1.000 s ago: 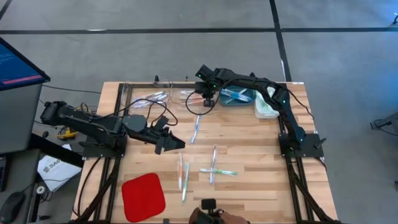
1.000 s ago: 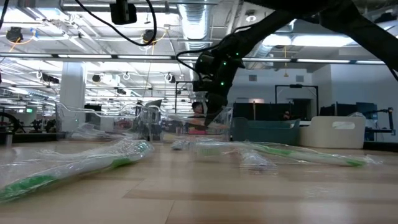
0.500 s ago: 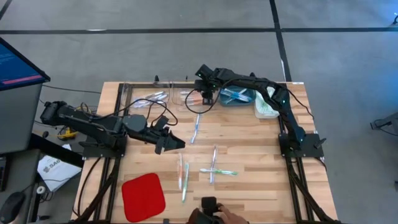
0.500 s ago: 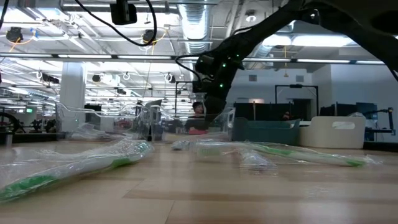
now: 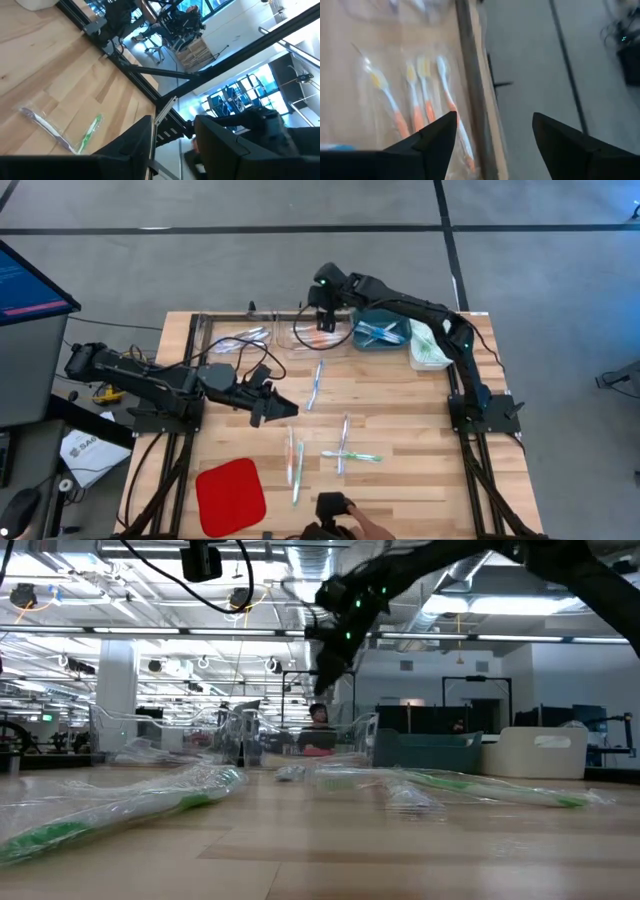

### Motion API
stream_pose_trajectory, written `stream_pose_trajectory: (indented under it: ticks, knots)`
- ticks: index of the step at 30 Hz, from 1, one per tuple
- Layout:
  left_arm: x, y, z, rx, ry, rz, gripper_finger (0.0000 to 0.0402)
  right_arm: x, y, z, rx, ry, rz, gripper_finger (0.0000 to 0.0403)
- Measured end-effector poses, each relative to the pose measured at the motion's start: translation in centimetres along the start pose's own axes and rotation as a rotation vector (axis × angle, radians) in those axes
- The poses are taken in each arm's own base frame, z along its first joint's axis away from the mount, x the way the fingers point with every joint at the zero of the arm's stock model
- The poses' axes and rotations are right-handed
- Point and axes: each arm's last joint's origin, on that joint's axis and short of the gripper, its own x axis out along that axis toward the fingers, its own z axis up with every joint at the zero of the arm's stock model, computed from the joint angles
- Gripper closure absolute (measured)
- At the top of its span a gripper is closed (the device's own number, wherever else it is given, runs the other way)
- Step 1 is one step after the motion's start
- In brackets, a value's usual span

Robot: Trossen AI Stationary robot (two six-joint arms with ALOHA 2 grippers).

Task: Pick & Place Toothbrushes
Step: Put the green toothbrush into the white bin

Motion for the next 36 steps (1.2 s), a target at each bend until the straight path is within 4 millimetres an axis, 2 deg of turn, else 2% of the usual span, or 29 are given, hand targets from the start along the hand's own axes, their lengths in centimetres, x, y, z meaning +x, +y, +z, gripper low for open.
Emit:
stream_pose_trajectory:
  ticks: [5, 9, 14, 22, 29, 36]
  knots:
    - [0.0, 0.0, 0.0, 0.021, -0.011, 0.003, 0.0257, -5.3, -0.8, 1.5, 0.004, -0.105, -0.045, 0.0147]
    - [0.0, 0.0, 0.0, 0.046, -0.01, 0.003, 0.0257, -9.7, -0.7, 1.8, -0.007, -0.131, -0.045, 0.0147]
    - [0.0, 0.0, 0.0, 0.047, -0.01, 0.002, 0.0257, -15.5, 0.9, 1.7, 0.003, -0.148, -0.003, 0.0147]
    - [0.0, -0.3, -0.1, 0.047, 0.043, -0.063, 0.0257, -23.4, 3.8, 1.1, 0.26, -0.21, 0.091, 0.0147]
    - [0.0, -1.5, -1.8, 0.087, 0.104, -0.107, 0.0257, -27.9, 7.6, 1.3, 0.313, -0.29, 0.206, 0.0147]
    - [-0.3, -3.2, -4.6, 0.051, 0.164, -0.132, 0.0257, -29.9, 11.5, 1.9, 0.315, -0.323, 0.326, 0.0147]
